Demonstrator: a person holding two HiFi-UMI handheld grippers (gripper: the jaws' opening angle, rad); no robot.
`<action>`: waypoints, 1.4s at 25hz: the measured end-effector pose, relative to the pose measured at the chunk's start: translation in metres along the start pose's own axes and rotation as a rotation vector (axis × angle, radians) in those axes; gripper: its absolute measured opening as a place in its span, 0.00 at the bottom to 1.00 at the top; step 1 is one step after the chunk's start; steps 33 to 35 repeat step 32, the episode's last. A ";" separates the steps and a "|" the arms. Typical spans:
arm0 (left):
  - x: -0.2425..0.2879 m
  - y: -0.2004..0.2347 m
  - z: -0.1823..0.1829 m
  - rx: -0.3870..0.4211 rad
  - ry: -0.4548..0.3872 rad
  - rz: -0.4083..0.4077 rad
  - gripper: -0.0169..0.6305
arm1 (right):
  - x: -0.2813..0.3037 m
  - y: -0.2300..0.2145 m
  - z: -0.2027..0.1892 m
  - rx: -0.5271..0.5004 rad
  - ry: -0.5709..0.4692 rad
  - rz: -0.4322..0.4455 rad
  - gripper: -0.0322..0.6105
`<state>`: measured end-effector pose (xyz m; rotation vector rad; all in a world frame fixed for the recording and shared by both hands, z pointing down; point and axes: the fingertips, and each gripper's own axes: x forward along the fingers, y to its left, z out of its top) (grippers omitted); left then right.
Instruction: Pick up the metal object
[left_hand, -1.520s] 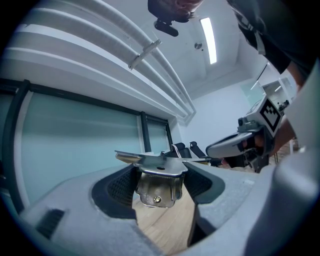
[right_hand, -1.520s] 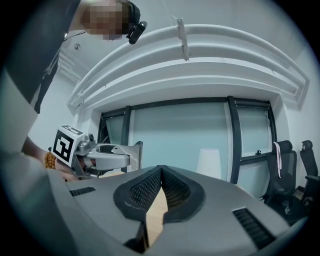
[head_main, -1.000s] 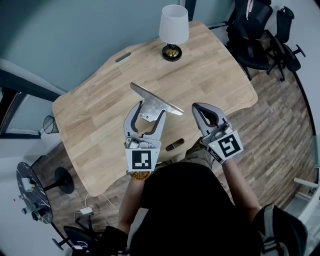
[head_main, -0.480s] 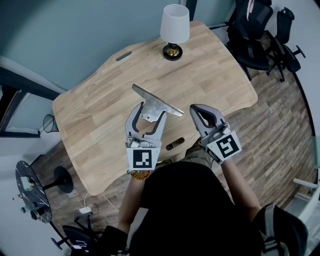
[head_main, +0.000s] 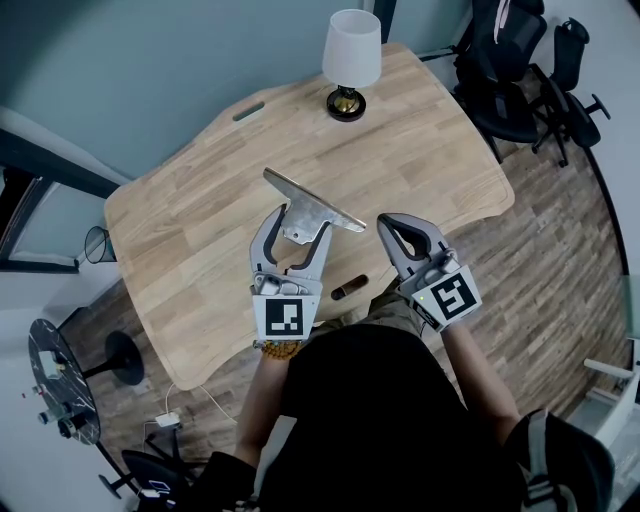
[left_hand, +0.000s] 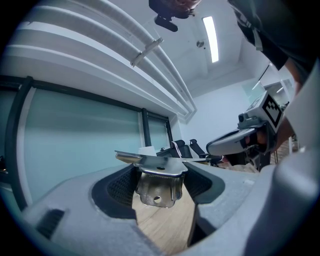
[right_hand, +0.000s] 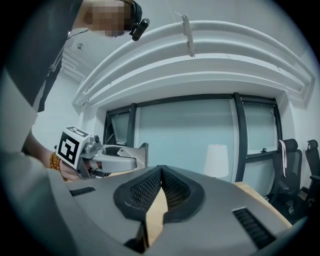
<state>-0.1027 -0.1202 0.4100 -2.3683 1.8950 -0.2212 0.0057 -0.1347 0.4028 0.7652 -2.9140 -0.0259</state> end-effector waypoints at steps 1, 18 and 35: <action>0.000 0.000 0.000 0.013 0.000 -0.004 0.49 | 0.000 0.002 0.001 -0.003 0.000 0.006 0.05; -0.003 0.003 -0.002 0.004 -0.017 0.001 0.49 | 0.003 0.016 0.004 -0.020 -0.005 0.049 0.05; -0.005 -0.003 -0.005 0.000 -0.007 -0.015 0.49 | -0.001 0.016 0.001 -0.014 -0.001 0.050 0.05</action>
